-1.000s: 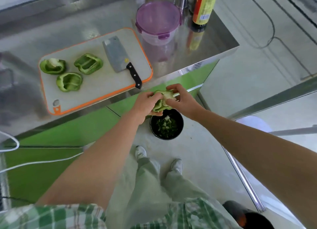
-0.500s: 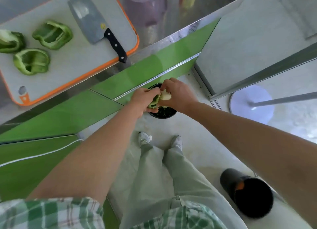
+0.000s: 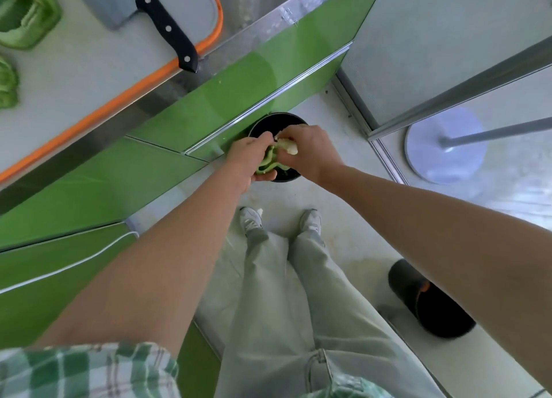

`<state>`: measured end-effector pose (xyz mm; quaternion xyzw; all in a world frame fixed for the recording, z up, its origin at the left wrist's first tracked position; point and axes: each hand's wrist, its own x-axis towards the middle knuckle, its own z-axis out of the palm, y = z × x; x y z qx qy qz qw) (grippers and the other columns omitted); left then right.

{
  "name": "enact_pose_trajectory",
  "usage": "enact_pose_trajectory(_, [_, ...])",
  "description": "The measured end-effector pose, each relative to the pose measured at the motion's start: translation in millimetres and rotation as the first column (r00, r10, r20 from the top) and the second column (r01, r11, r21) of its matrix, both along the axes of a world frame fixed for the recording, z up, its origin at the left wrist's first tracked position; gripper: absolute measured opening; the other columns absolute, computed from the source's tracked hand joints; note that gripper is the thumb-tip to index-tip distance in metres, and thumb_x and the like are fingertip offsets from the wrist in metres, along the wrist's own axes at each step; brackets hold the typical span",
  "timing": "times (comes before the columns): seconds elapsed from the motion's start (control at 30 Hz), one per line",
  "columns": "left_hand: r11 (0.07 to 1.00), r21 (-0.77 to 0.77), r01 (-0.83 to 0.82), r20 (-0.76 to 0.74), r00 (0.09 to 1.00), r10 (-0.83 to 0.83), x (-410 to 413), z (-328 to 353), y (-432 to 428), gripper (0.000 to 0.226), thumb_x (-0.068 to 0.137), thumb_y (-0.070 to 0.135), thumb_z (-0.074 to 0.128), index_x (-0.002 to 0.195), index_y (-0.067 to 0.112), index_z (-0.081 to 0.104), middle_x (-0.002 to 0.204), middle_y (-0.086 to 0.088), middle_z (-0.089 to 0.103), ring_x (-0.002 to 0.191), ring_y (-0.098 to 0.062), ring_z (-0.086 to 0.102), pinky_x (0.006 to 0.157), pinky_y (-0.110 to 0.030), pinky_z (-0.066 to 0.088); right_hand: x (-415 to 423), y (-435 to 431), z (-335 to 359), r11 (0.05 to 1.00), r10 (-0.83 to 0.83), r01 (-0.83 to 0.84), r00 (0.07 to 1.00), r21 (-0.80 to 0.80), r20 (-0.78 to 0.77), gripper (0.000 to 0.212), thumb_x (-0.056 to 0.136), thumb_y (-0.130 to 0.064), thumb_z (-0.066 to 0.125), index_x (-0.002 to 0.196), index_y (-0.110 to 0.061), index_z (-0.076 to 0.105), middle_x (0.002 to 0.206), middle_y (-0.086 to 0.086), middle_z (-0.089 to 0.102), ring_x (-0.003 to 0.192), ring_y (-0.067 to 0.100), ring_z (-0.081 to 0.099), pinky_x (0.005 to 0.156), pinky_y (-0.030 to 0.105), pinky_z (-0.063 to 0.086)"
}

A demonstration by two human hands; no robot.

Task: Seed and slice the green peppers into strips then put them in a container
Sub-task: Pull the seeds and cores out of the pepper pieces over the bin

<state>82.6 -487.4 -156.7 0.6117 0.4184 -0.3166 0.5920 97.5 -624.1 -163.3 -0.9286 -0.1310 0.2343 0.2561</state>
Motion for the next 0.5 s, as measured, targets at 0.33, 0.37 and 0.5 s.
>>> enact_pose_trajectory(0.33, [0.991, -0.102, -0.087, -0.038, 0.996, 0.084, 5.4, -12.4, 0.4, 0.020, 0.092, 0.020, 0.053, 0.104, 0.005, 0.057, 0.094, -0.016, 0.062, 0.076, -0.026, 0.058, 0.047, -0.024, 0.052, -6.7, 10.1, -22.0, 0.966, -0.230, 0.237, 0.970, 0.102, -0.072, 0.035, 0.102, -0.019, 0.036, 0.132, -0.007, 0.051, 0.129, 0.011, 0.055, 0.115, 0.026, 0.054, 0.094, 0.030, 0.039])
enact_pose_trajectory(0.37, [0.992, -0.098, -0.081, -0.033, 0.996, 0.078, 5.5, -13.3, 1.2, 0.025, 0.092, 0.020, 0.052, 0.109, 0.003, 0.057, 0.096, -0.016, 0.062, 0.076, -0.026, 0.058, 0.047, -0.023, 0.051, -5.4, 10.9, -23.4, 0.952, -0.270, 0.282, 0.957, 0.118, -0.110, 0.035, 0.102, -0.018, 0.034, 0.131, -0.007, 0.051, 0.128, 0.011, 0.056, 0.115, 0.025, 0.053, 0.092, 0.027, 0.038])
enact_pose_trajectory(0.5, [0.992, -0.094, -0.082, -0.005, 0.997, 0.082, 6.4, -15.7, 4.6, 0.033, 0.092, 0.020, 0.051, 0.119, 0.001, 0.055, 0.098, -0.015, 0.062, 0.076, -0.025, 0.057, 0.048, -0.023, 0.052, 0.9, 12.7, -27.5, 0.860, -0.409, 0.474, 0.861, 0.186, -0.304, 0.033, 0.103, -0.018, 0.034, 0.127, -0.007, 0.054, 0.117, 0.011, 0.062, 0.101, 0.025, 0.062, 0.089, 0.031, 0.048])
